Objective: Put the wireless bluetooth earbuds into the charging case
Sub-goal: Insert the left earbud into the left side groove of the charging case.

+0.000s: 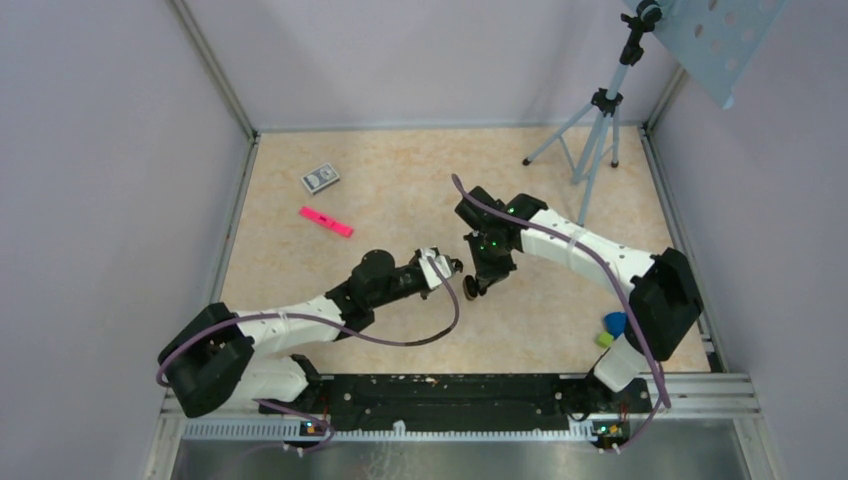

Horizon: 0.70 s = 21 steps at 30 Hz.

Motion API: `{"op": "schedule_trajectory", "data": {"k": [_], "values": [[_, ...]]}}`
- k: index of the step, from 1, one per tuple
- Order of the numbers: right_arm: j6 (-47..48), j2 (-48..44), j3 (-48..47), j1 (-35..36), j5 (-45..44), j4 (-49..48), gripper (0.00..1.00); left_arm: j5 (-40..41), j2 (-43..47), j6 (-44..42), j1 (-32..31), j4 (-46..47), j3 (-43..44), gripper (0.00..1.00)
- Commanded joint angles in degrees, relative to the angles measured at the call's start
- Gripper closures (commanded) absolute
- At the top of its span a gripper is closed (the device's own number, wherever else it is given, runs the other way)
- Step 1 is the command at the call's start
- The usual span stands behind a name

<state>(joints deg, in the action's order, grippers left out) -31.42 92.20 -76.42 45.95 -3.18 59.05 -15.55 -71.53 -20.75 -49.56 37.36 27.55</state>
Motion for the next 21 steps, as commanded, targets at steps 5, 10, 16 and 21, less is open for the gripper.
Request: {"op": "schedule_trajectory", "data": {"k": [5,10,16,21], "values": [[2.1,-1.0,-5.3,-0.2,6.7,2.7,0.99,-1.8,0.0,-1.8,-1.3,4.7,0.4,1.0],[2.6,0.1,-7.9,-0.2,6.5,5.0,0.99,-1.9,-0.9,-3.8,-2.6,4.0,0.4,1.0],[3.2,1.8,-9.9,-0.2,6.4,7.6,0.98,-2.0,-1.4,-5.0,-3.4,3.9,0.5,1.0],[3.4,1.8,-10.2,-0.2,5.6,8.9,0.98,0.2,-0.2,-5.4,-3.5,4.5,-0.8,1.0]]}}
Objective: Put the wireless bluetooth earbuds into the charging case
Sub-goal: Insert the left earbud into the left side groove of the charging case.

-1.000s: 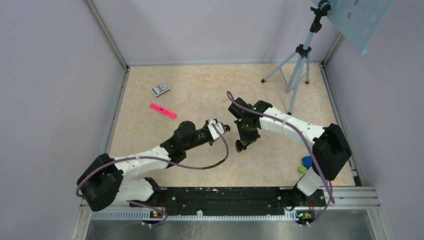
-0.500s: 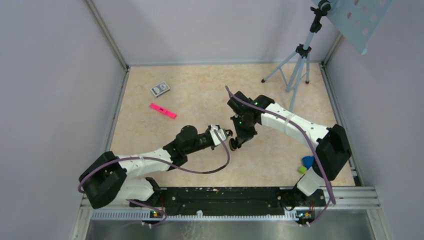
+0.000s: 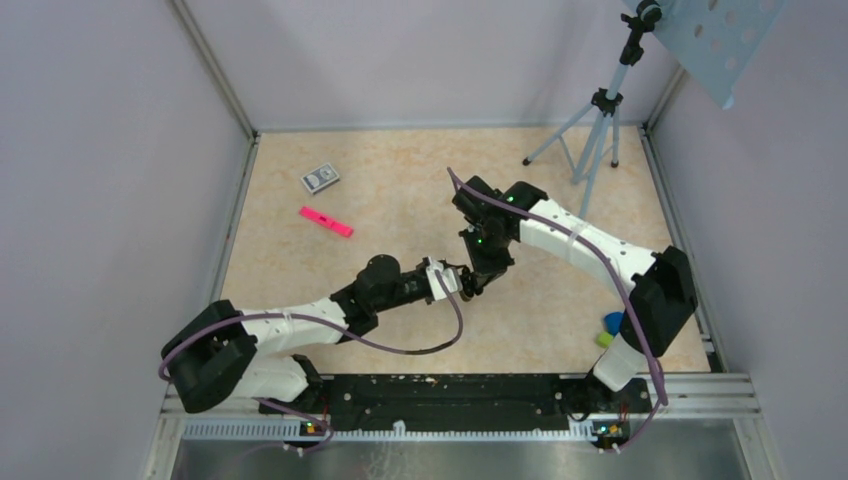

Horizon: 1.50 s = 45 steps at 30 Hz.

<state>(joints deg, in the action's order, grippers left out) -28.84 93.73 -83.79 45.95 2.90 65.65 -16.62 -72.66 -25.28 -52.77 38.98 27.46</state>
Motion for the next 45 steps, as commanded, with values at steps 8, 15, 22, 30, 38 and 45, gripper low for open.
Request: {"op": "schedule_trajectory", "data": {"k": [8,15,22,30,38,45], "values": [[1.0,0.0,-2.7,-0.2,-0.6,2.7,0.98,0.6,0.3,-2.6,-0.5,1.2,-0.1,1.0],[1.0,0.0,-2.7,-0.2,-0.7,2.6,0.98,-0.7,-0.4,-2.8,-1.4,0.5,0.3,1.0],[0.9,-0.1,-2.1,-0.2,-0.2,2.0,0.98,0.4,-0.8,-3.7,-2.0,-0.6,-0.1,1.0],[0.7,-0.7,-1.6,-0.2,-0.1,1.6,0.98,2.6,-1.8,-5.4,-2.5,0.1,-0.5,1.0],[0.7,-0.9,-1.2,-0.2,0.0,1.3,0.98,3.0,-2.2,-6.9,-2.8,0.3,-0.7,1.0],[0.5,-1.4,-1.1,-0.2,-0.7,1.5,0.98,1.6,-2.5,-8.7,-3.7,-2.7,0.3,1.0]]}}
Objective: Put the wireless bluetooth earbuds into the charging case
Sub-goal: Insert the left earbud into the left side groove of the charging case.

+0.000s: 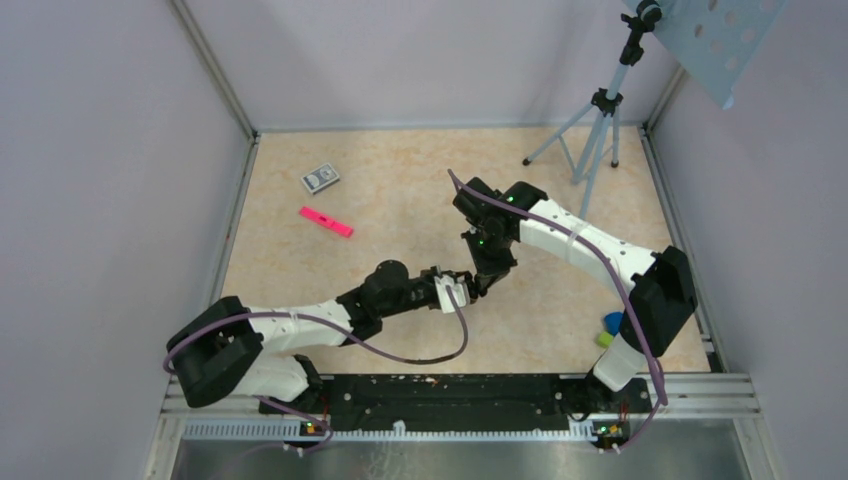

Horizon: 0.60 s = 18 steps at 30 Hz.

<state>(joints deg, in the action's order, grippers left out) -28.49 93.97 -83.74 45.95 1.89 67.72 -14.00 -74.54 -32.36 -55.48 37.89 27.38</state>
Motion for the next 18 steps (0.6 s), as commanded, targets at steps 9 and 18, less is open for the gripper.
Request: {"op": "schedule_trajectory", "data": {"k": [9,18], "values": [[-0.5,-2.2,-2.2,-0.2,-2.9,1.0,0.98,-0.4,0.3,-2.5,-1.7,-4.1,1.3,1.0],[-0.2,-1.8,-2.9,-0.2,-3.8,2.0,0.98,0.2,0.2,-2.0,-2.8,-4.9,1.8,1.0]]}}
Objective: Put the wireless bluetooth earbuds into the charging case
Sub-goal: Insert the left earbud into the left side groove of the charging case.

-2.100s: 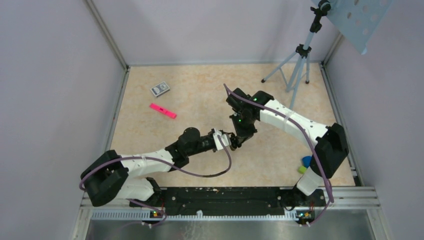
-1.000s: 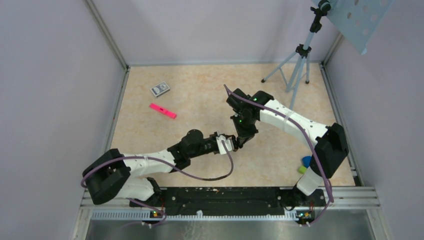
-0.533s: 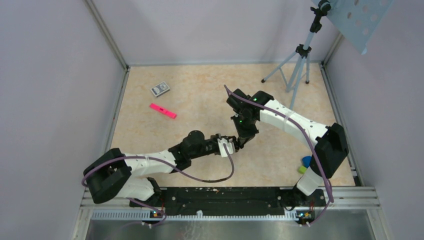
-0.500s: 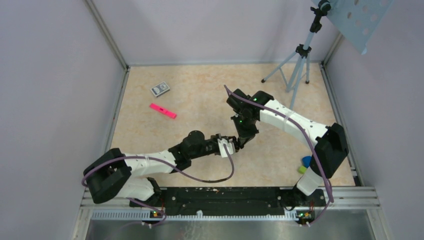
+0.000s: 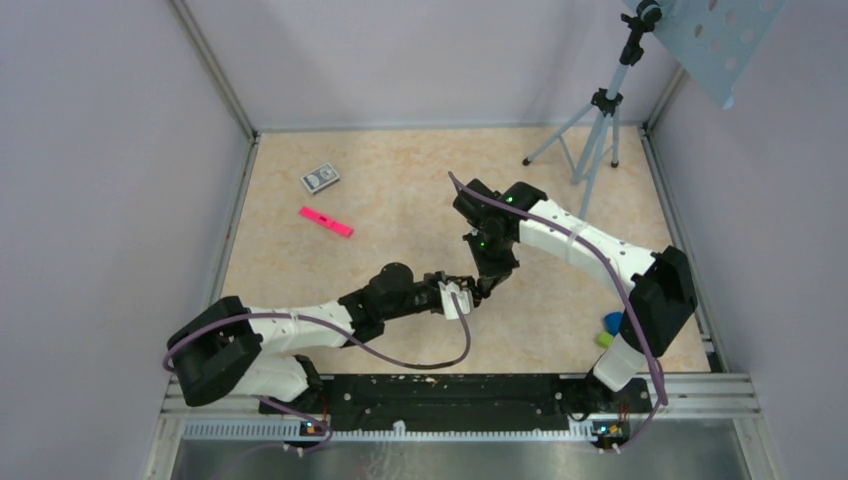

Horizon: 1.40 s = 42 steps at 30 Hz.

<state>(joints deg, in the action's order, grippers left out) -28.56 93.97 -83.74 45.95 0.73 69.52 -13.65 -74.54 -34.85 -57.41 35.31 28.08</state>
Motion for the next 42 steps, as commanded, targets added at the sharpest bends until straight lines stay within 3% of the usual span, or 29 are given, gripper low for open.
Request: {"op": "schedule_trajectory", "data": {"k": [1,14,19,27,42], "values": [[-0.1,-1.8,-2.9,-0.2,-2.6,0.1,0.98,0.1,0.1,0.7,-0.9,-2.4,1.2,1.0],[2.5,-4.5,-1.3,0.5,-4.5,-2.7,1.0,1.0,0.2,1.7,-1.2,-2.7,1.7,1.0],[4.1,-5.1,-0.5,2.4,-11.2,-4.9,1.0,2.3,0.9,2.0,-1.2,-3.8,2.1,1.0],[3.9,-6.7,1.9,3.5,-15.0,-8.3,1.0,3.9,1.8,5.0,-1.2,-5.7,3.8,1.0],[6.6,-22.3,19.3,4.2,-15.6,-30.3,1.0,9.5,2.8,9.0,-1.2,-5.4,5.6,1.0]]}}
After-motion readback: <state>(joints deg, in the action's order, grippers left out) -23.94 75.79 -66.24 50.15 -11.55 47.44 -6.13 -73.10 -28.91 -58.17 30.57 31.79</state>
